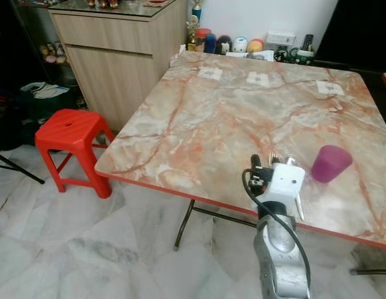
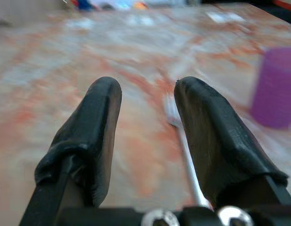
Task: Setting the table
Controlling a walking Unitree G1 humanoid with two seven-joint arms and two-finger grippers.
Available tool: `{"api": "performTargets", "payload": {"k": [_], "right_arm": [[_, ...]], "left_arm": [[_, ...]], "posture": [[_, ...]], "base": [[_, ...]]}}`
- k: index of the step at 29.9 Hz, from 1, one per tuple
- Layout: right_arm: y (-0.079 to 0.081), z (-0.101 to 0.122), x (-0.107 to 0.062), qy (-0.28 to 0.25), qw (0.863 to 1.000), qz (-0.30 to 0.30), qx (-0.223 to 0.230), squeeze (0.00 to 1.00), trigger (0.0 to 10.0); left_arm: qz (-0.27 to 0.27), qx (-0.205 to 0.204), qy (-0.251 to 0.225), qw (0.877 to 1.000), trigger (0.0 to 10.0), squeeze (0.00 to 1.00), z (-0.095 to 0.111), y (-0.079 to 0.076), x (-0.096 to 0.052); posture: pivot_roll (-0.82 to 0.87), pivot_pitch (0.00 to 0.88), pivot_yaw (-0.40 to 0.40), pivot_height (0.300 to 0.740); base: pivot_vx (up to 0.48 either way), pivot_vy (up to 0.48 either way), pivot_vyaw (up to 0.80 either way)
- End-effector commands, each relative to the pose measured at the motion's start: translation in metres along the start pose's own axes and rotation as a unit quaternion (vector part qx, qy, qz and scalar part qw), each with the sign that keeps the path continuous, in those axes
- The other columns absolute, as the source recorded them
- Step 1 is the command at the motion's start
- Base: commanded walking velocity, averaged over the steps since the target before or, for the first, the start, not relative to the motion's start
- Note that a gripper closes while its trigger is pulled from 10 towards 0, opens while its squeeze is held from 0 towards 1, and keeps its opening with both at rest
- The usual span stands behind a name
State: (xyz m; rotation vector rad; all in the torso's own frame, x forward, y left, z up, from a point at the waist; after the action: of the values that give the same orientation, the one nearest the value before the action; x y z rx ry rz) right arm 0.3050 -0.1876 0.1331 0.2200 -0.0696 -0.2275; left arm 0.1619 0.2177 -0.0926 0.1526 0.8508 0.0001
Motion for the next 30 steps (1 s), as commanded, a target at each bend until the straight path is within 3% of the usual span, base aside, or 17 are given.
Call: {"api": "performTargets", "payload": {"k": [1, 9, 12, 15, 19, 30], "right_arm": [[-0.016, -0.013, -0.002, 0.037, 0.998, -0.046, 0.011, 0.0, 10.0], [-0.013, -0.008, 0.001, 0.03, 0.998, -0.04, 0.035, 0.0, 10.0], [-0.009, -0.004, 0.001, 0.017, 0.999, -0.03, 0.032, 0.0, 10.0], [-0.002, 0.003, 0.001, -0.009, 1.0, -0.009, -0.004, 0.0, 10.0], [0.004, 0.007, 0.0, -0.017, 1.0, 0.0, 0.012, 0.0, 10.0], [0.002, 0.005, -0.002, -0.016, 1.0, -0.011, 0.01, 0.0, 10.0]], "left_arm": [[-0.004, 0.004, 0.014, 1.0, 10.0, 0.0, -0.007, -0.003, -0.002], [-0.003, -0.001, 0.015, 1.0, 10.0, 0.0, -0.01, -0.002, -0.003], [-0.003, -0.002, 0.017, 1.0, 10.0, 0.0, -0.011, -0.001, -0.004], [-0.003, -0.002, 0.02, 1.0, 10.0, 0.0, -0.013, 0.0, -0.004], [-0.005, -0.003, 0.022, 1.0, 10.0, 0.0, -0.013, 0.0, -0.004], [-0.003, 0.0, 0.025, 1.0, 10.0, 0.0, -0.013, 0.0, -0.004]], "posture": [[-0.03, 0.128, -0.029, 0.74], [-0.03, 0.129, -0.029, 0.74], [-0.03, 0.129, -0.029, 0.74], [-0.03, 0.129, -0.028, 0.74], [-0.03, 0.13, -0.028, 0.74], [-0.03, 0.134, -0.031, 0.74]], "base": [[0.0, 0.0, 0.0], [0.0, 0.0, 0.0], [0.0, 0.0, 0.0], [0.0, 0.0, 0.0], [0.267, 0.0, 0.0], [0.288, 0.0, 0.0]]}}
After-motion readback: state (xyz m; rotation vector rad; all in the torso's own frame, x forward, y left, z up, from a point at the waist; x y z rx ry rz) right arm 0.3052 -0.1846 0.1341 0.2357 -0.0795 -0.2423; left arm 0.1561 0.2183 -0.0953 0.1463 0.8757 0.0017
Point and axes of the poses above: a point about 5 cm out from each wrist's last joint towards the gripper, its own x axis pointing out of the wrist towards the gripper, its own z axis along the axis of the wrist's last joint, y = z × x, the point moved 1 cm from there along x, pointing out of the wrist towards the gripper, and after that the axes turned 6 degrees about x, right-handed, at the moved point
